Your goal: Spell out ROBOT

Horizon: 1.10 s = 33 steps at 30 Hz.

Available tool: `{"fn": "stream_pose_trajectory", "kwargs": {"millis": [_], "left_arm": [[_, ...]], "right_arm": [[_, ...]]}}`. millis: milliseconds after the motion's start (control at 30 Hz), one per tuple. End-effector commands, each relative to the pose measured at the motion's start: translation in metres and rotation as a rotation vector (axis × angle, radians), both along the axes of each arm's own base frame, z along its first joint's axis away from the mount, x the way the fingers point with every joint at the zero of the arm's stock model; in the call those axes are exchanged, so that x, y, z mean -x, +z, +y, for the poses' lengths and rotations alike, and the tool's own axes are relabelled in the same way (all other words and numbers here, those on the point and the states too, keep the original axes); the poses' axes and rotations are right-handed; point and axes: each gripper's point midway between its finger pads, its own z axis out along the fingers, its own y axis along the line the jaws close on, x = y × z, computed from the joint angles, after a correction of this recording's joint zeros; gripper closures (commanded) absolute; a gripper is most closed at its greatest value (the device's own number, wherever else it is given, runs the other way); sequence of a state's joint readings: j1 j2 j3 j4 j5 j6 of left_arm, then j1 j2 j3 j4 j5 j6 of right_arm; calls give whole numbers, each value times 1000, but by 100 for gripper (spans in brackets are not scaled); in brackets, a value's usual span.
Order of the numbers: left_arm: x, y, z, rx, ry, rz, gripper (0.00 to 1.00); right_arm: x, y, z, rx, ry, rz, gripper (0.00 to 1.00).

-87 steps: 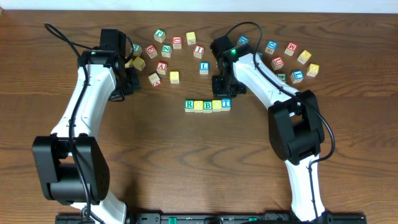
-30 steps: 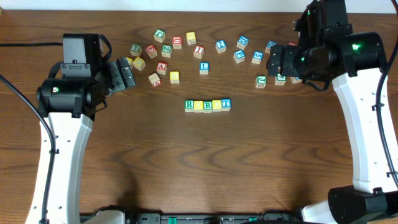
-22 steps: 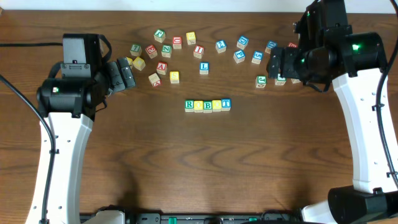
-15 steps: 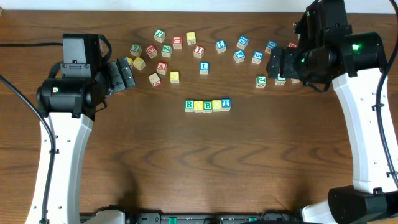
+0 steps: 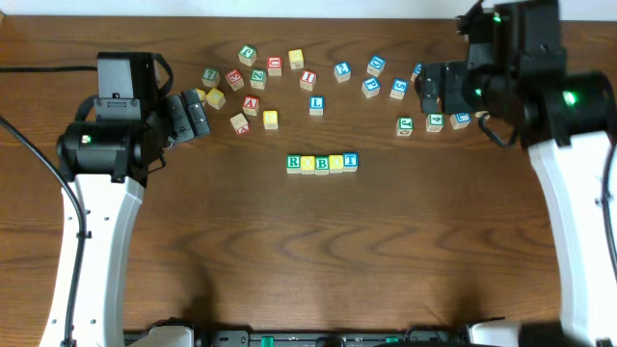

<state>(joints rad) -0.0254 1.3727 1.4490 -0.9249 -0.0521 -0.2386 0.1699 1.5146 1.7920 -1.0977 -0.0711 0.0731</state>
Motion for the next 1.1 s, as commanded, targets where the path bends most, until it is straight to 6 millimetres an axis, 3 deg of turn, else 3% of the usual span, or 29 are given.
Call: {"fn": "stream_pose_trajectory", "kwargs": {"millis": [0,133,200,367,533,800,1067], "left_arm": [[-1,7,3,-11,8,-15,0],[-1,7,3,-11,8,-15,0],[-1,7,3,-11,8,-15,0],[-1,7,3,-11,8,-15,0],[-1,7,3,-11,8,-15,0],[-1,7,3,-11,8,-15,0],[-1,7,3,-11,8,-15,0]], "right_arm": [[21,13,-17,40,22,-123,1],[42,7,-40,28,-42,-292,1],[55,-4,-50,26,-71,-359,1],[89,-45,-66,31,-124,-502,1],[116,-86,-68,24,-137,-677,1],[129,-132,-59,-1,-105,-801,1],[136,-150,-58,-11,-104,-816,1]]}}
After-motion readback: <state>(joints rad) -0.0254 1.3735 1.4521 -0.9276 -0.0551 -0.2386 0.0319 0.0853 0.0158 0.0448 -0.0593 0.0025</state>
